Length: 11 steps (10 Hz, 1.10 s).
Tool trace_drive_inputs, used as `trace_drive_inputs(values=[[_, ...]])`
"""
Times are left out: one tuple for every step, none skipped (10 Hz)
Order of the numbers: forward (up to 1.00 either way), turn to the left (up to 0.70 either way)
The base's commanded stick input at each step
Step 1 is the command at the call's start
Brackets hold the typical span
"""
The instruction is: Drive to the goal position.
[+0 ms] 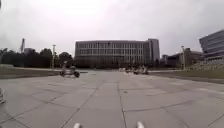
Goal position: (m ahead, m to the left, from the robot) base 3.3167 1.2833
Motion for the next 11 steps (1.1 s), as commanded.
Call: trace_drive_inputs(values=[[0.5,0.0],[0.5,0.0],[0.5,0.0],[0.5,0.0],[0.5,0.0],[0.5,0.0],[0.5,0.0],[0.5,0.0],[0.5,0.0],[0.5,0.0],[0.5,0.0]])
